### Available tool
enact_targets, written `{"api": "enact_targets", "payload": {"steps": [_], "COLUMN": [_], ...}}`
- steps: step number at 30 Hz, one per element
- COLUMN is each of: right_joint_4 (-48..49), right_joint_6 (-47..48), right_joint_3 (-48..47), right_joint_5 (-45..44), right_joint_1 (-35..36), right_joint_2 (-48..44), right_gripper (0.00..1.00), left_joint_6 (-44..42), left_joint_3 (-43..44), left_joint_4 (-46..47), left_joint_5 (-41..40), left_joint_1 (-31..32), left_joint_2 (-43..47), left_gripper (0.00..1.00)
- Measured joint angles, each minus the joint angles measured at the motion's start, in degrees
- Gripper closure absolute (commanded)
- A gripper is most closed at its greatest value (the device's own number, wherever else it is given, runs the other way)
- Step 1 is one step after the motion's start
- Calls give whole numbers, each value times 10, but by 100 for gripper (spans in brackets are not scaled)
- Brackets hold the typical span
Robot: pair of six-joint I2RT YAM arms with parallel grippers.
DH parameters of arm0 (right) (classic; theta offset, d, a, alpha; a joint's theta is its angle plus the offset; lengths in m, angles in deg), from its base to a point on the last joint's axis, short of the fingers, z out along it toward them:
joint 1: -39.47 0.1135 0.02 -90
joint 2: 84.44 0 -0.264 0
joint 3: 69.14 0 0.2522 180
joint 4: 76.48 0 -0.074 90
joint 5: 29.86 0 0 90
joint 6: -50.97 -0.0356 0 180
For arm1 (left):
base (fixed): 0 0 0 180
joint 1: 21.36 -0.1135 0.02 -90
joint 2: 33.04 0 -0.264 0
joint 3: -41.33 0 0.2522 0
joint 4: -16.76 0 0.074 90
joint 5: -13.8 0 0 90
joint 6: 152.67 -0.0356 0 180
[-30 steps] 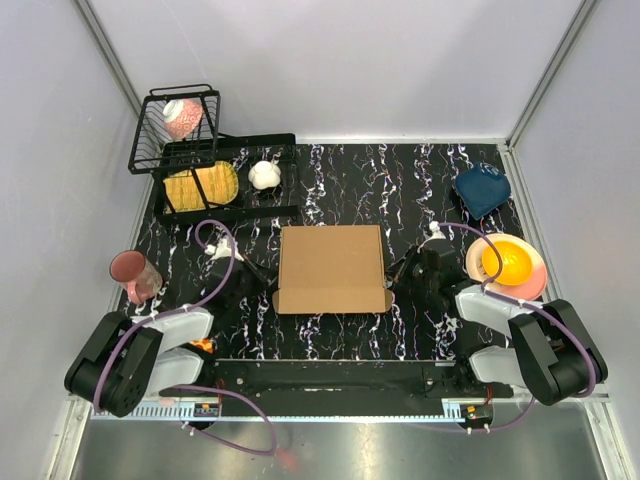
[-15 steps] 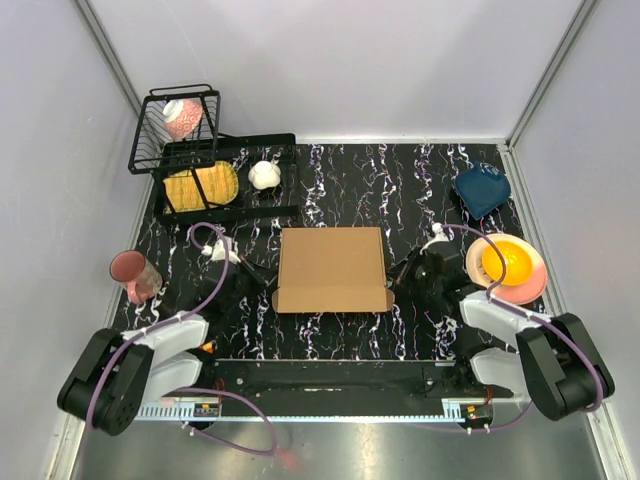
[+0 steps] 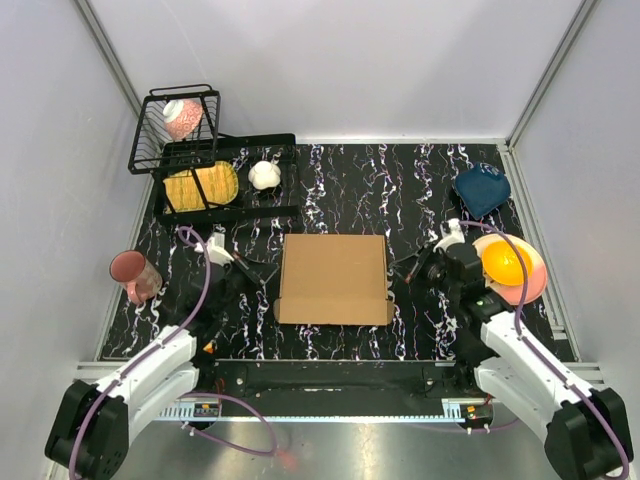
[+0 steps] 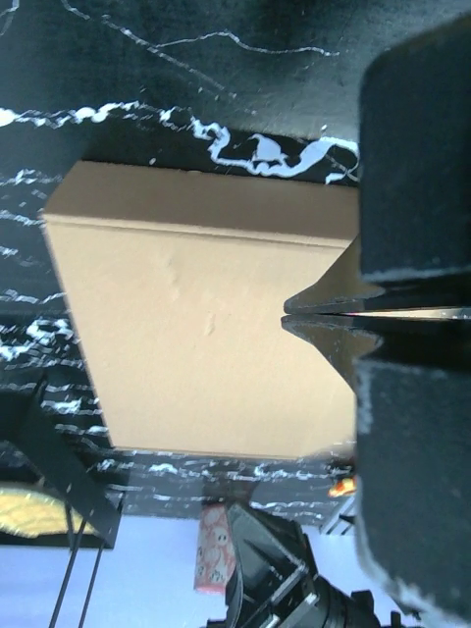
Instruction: Fold the paper box
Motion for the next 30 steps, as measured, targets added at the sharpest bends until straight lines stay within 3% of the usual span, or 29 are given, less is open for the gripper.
{"api": "enact_targets", "payload": {"steps": [8, 16, 25, 30], "right_joint_4": [-48, -82, -45, 0], "right_joint_6": [-5, -5, -6, -10], "right_joint_3": [-64, -27, 28, 33], "right_joint_5": [2, -50, -33, -12], "right_joint_1": [0, 0, 0, 0], "right_joint_2": [-34, -17, 74, 103], "right_gripper": [100, 100, 100, 100], "left_joint_6": [0, -7, -7, -5], "left_joint_3": [46, 24, -7, -12], "left_joint_4": [-52, -113, -54, -5], "left_joint_5": [17, -44, -26, -1], "left_joint_1": [0, 0, 0, 0], "left_joint_2": [50, 78, -58, -88], "left_gripper": [100, 100, 100, 100]}}
